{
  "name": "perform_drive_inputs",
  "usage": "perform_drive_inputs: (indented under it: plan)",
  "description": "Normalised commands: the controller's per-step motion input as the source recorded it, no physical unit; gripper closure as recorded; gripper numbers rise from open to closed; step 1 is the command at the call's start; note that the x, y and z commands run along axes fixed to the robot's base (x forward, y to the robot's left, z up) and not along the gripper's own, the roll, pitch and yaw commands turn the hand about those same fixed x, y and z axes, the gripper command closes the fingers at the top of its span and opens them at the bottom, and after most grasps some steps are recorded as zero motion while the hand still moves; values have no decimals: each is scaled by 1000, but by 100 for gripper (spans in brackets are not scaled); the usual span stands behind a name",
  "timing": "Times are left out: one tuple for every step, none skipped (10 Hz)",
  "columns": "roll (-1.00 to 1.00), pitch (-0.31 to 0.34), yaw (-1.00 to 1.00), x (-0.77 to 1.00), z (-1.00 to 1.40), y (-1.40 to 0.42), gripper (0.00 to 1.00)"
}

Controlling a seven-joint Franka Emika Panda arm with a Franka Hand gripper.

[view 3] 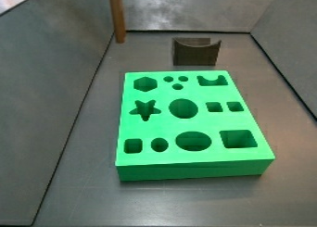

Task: Pick up the square-circle object. Move up. Rotate the square-circle object. Move to above the board. Insert the square-circle object.
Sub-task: Rotate the square-circle object.

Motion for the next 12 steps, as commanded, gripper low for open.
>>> perform_drive_inputs:
  plan:
    - [-18, 68, 26, 922, 892, -244, 100]
    - [-41, 92, 21, 694, 654, -106, 100]
    - [-51, 102, 19, 529, 452, -58, 100]
    - [-52, 110, 22, 376, 242, -38, 100]
    - [-52, 103, 23, 214, 22, -27, 100]
    - [-208, 136, -185, 0, -1000, 0, 100]
    - [-205, 101, -186, -33, -1000, 3, 100]
    - [-196, 16, -141, -16, -1000, 9, 100]
    - [-174, -24, -102, -18, -1000, 13, 100]
    - [-162, -42, -81, -19, -1000, 13, 100]
    - [-153, -62, -47, -4, -1000, 16, 100]
    - [-151, -62, -36, 7, -1000, 18, 100]
